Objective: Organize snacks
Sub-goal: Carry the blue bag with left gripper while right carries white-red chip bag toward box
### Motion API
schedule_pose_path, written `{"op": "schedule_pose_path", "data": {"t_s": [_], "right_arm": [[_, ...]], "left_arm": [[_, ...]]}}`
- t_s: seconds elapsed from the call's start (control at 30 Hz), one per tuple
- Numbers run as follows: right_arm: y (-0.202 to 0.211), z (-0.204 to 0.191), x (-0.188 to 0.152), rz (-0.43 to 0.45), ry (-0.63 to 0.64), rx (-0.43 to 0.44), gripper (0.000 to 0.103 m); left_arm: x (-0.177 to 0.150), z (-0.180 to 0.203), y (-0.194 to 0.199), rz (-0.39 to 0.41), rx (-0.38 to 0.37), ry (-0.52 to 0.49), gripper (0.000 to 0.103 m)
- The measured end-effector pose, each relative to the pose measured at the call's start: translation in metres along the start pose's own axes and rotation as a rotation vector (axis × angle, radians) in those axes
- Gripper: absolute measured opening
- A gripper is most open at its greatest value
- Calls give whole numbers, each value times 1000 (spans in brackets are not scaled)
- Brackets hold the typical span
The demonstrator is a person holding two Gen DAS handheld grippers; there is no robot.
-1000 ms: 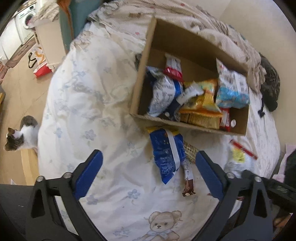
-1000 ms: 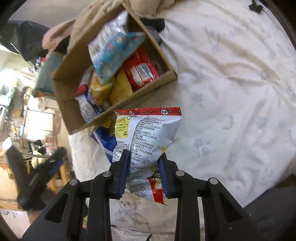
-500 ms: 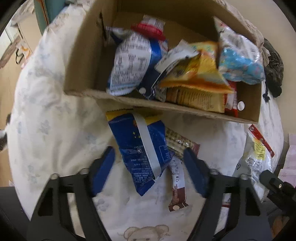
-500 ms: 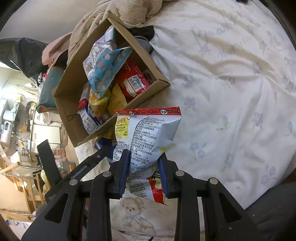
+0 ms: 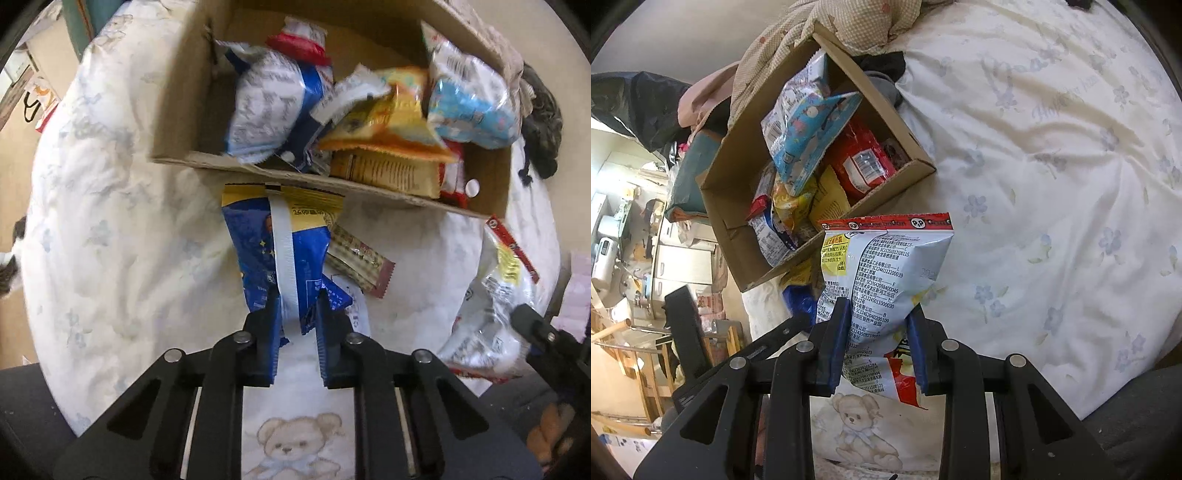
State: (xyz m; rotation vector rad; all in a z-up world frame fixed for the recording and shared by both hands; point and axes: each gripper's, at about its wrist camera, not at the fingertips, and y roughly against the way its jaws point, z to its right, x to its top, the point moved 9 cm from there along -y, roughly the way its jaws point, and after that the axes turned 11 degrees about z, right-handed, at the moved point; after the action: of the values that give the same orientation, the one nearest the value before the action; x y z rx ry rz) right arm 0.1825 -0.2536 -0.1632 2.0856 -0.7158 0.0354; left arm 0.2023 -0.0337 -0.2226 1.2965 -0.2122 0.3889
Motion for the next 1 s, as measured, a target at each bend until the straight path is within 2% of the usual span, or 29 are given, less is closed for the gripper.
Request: {"op": "schedule_pose_path", "data": {"t_s": [0.23, 0.43, 0.53, 0.63, 0.83, 1.0], "right_arm": [[4, 0, -2, 5, 5, 1, 31], [8, -5, -7, 5, 21, 10, 31], [9, -9, -9, -5, 26, 33, 31], [12, -23, -13, -13, 45, 85, 31], [33, -47, -4, 59, 82, 185, 31], [48, -59, 9, 119, 91, 239, 31]], "left_arm": [[1, -1, 31, 23, -23, -39, 13], [-10, -4, 47, 58, -1, -82, 13], [-15, -9, 55, 72, -10, -74, 13], [-13, -6, 72, 77, -65, -16, 13], [16, 4, 118, 203, -54, -103, 13], [45, 3, 135, 255, -47, -112, 13]]}}
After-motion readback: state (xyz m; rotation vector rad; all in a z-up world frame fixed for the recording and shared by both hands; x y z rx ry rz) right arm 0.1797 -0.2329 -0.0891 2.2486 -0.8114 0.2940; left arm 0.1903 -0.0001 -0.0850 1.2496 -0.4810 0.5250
